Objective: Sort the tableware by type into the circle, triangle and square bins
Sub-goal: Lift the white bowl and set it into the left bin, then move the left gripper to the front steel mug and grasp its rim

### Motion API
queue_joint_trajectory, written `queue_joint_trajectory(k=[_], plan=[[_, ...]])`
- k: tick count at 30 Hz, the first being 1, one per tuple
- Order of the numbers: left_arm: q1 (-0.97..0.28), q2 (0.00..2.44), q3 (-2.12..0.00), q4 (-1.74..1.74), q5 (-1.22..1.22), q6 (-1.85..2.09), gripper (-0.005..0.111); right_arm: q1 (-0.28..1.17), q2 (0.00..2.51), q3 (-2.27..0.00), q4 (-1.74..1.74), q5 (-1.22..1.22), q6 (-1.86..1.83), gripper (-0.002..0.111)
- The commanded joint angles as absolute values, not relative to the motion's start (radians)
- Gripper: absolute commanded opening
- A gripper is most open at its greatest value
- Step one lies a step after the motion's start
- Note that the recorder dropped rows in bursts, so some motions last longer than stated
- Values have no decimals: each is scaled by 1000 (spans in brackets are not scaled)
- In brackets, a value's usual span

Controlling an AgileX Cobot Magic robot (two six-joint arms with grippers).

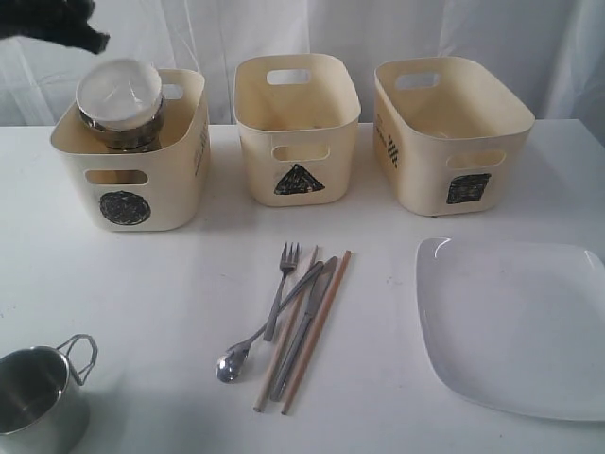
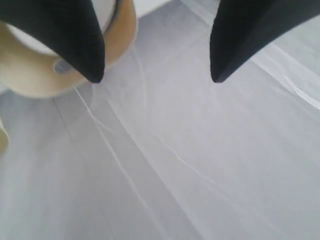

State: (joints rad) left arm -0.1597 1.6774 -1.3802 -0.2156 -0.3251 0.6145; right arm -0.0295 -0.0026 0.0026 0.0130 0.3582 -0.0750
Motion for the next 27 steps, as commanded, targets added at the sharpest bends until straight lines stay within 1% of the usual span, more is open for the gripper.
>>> queue_joint_trajectory(k=[1, 2, 3, 4, 5, 7, 8, 10, 12, 17, 19, 21, 25, 27], plan=[[-163, 1586, -1386, -231, -327, 598, 61, -30, 0, 0, 8, 343, -74, 0], [-163, 1595, -1386, -235, -278, 598, 54, -30, 0, 0, 8, 343, -74, 0], [-163, 1601, -1386, -237, -239, 598, 50, -30, 0, 0, 8, 343, -74, 0], [-163, 1603, -1386, -237, -144, 598, 41, -30, 0, 0, 8, 343, -74, 0], [-163, 1603, -1386, -237, -110, 605, 38, -30, 0, 0, 8, 343, -74, 0], [-163, 1561, -1386, -237, -37, 605, 11, -30, 0, 0, 8, 343, -74, 0], [-163, 1534, -1386, -237, -19, 605, 0, -30, 0, 0, 8, 343, -74, 0], [-163, 1463, -1386, -237, 42, 599, 0, -30, 0, 0, 8, 343, -74, 0], [-163, 1408, -1386, -234, 207, 599, 0, -30, 0, 0, 8, 343, -74, 0], [-163, 1406, -1383, -223, 862, 597, 0, -30, 0, 0, 8, 343, -74, 0], [-163, 1420, -1371, -221, 1041, 589, 0, -30, 0, 0, 8, 343, -74, 0], [-163, 1430, -1338, -202, 1103, 562, 0, -30, 0, 0, 8, 343, -74, 0], [-163, 1432, -1270, -128, 1076, 471, 0, -30, 0, 0, 8, 343, -74, 0], [-163, 1432, -1234, -95, 1104, 438, 3, -30, 0, 0, 8, 343, -74, 0]])
